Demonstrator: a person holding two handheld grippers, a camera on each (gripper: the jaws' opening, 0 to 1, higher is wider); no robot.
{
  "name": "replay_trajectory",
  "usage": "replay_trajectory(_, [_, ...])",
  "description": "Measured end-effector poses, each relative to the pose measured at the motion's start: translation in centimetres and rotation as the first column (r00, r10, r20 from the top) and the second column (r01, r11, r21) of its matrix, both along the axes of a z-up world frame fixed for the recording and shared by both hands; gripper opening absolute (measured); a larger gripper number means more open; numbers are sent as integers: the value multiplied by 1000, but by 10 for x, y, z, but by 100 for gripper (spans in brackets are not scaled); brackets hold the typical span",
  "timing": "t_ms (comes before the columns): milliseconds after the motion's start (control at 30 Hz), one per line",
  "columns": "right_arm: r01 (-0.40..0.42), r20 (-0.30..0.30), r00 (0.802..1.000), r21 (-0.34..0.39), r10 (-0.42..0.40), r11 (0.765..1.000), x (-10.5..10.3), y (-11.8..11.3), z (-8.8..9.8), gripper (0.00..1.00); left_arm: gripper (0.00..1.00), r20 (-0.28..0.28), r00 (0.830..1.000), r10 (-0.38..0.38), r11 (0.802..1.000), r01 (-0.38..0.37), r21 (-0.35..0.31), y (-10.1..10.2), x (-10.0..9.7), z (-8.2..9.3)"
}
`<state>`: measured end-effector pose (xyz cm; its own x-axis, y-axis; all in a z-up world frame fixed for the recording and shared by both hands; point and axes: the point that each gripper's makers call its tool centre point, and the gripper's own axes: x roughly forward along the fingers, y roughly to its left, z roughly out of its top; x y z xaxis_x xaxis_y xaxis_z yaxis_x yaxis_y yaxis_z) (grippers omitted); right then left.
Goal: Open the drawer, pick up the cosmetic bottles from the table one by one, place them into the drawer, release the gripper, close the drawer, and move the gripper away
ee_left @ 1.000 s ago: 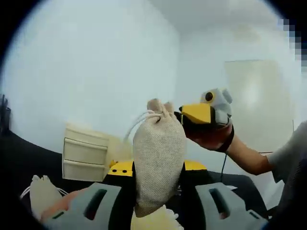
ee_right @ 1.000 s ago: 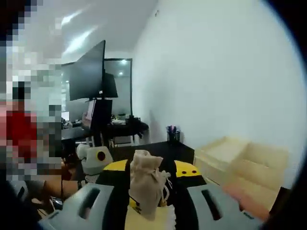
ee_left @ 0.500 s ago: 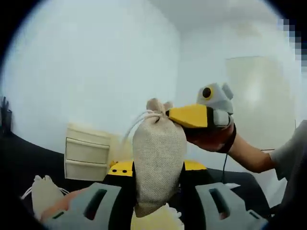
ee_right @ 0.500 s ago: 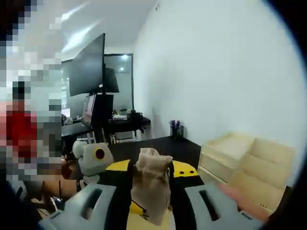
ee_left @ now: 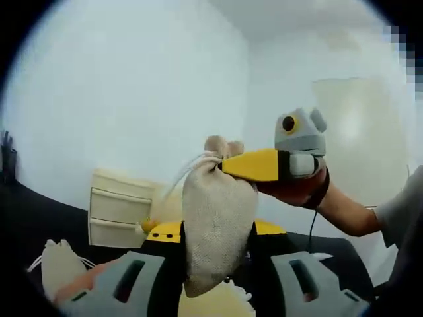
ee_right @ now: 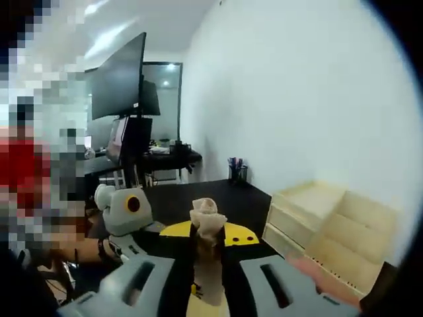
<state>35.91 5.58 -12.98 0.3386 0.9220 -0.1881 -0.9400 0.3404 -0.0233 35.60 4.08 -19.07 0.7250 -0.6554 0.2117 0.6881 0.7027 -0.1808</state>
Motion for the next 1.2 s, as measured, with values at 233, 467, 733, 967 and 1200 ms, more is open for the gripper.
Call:
replay_trajectory(233, [67,8,998,24,-67,997,23,-18,15,10,36,-16,998,60,994,-58,96,5,12,-17])
replay_trajectory(467, [153,31,988,24,-154,988,49,-48,25,10,44,-22,998,58,993,-55,103,4,13,-18])
replay_trajectory(733, [261,71,963,17,-262,965,78,-89,32,10,47,-32,998,50,994,-46,100,1,12,-19])
replay_trajectory(967, [348,96,933,15,-347,937,110,-124,35,10,50,-38,998,44,993,-39,112,-2,12,-22])
replay_trajectory(1200, [399,126,908,25,-399,917,132,-144,34,10,51,-38,999,30,989,-24,143,-13,8,-26])
